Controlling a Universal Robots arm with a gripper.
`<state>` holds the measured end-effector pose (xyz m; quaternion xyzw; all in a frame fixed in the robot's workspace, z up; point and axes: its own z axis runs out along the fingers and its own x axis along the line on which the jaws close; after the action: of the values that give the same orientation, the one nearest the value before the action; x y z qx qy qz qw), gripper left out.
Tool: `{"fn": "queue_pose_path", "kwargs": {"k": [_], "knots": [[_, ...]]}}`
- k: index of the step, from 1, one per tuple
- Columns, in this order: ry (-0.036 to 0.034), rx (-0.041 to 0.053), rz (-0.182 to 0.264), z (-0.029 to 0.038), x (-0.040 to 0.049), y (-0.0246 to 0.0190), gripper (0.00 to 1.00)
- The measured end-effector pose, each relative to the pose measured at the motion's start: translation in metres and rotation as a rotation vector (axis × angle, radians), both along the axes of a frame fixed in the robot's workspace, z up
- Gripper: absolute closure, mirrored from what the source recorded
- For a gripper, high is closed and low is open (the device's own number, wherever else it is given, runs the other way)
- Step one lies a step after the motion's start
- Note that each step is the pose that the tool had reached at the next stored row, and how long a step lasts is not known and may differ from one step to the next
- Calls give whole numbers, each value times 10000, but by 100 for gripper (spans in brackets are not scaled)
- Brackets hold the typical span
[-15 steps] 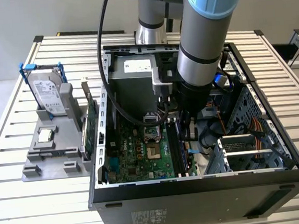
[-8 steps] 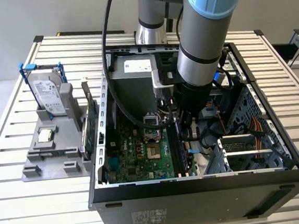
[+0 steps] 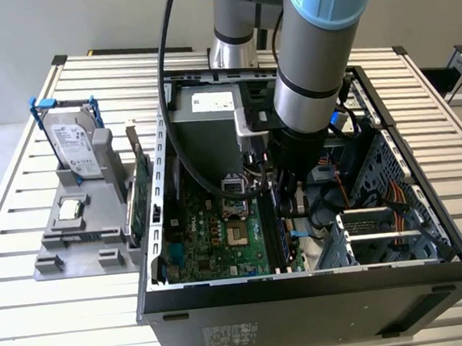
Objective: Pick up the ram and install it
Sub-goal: 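Press down the ram until it locks into place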
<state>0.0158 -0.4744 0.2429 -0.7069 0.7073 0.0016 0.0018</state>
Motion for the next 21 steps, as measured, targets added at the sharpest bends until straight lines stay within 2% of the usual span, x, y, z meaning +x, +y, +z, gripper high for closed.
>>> {"fn": "queue_pose_path", "kwargs": {"k": [7, 21], "knots": [[-1, 2, -1, -9, 25, 5, 100], [0, 0, 1, -110, 41, 23, 100]]}}
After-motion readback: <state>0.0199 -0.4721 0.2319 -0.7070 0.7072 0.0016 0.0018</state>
